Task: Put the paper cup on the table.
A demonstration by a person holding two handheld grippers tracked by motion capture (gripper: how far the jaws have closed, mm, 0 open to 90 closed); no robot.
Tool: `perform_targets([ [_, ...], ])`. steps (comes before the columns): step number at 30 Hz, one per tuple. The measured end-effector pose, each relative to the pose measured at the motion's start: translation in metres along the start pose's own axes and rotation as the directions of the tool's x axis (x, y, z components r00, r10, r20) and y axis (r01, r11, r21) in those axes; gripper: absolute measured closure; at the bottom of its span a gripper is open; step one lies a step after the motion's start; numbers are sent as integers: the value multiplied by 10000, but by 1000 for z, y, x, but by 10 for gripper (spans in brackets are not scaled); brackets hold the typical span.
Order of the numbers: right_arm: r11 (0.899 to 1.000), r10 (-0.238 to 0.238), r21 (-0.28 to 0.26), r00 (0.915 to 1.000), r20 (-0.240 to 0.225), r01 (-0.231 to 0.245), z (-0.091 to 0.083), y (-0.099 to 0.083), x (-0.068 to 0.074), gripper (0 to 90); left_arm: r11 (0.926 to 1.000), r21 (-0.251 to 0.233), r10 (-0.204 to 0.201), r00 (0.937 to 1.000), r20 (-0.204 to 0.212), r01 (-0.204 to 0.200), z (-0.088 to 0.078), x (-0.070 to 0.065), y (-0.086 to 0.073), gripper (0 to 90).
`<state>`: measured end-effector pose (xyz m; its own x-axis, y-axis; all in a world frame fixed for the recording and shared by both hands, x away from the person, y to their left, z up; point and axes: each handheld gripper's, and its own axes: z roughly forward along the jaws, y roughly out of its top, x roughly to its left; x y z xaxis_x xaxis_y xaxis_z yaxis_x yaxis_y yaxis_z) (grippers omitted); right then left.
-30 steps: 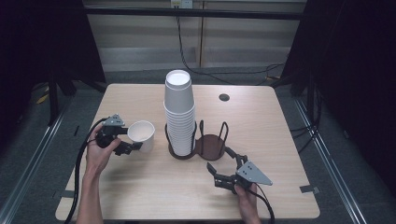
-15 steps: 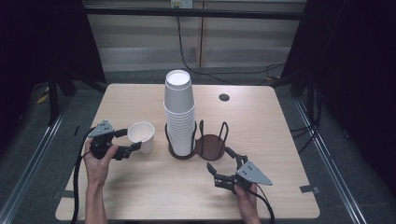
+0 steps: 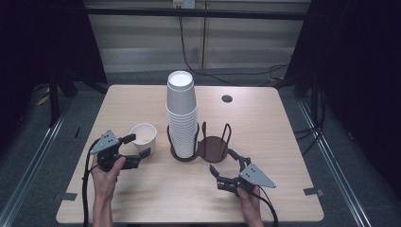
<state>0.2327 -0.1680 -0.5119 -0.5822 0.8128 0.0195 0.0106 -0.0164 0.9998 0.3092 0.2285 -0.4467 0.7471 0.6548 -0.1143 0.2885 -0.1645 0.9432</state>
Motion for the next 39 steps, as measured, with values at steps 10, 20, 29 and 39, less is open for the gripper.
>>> perform_targets([
  [10,10000,-34,-31,10000,30,34,0,0,0,135,9976,-665,187,9996,216,-172,8,-31,-12,159],
  [20,10000,-28,-26,10000,23,28,0,0,0,135,9925,-1010,716,9970,290,-684,19,-64,-27,159],
  [29,10000,2,7,10000,9,-2,0,0,0,135,9904,-1170,786,9960,434,-730,27,-79,-48,159],
  [39,10000,27,24,10000,-33,-27,0,0,0,136,9738,-2262,292,9994,164,-247,20,-84,-68,166],
])
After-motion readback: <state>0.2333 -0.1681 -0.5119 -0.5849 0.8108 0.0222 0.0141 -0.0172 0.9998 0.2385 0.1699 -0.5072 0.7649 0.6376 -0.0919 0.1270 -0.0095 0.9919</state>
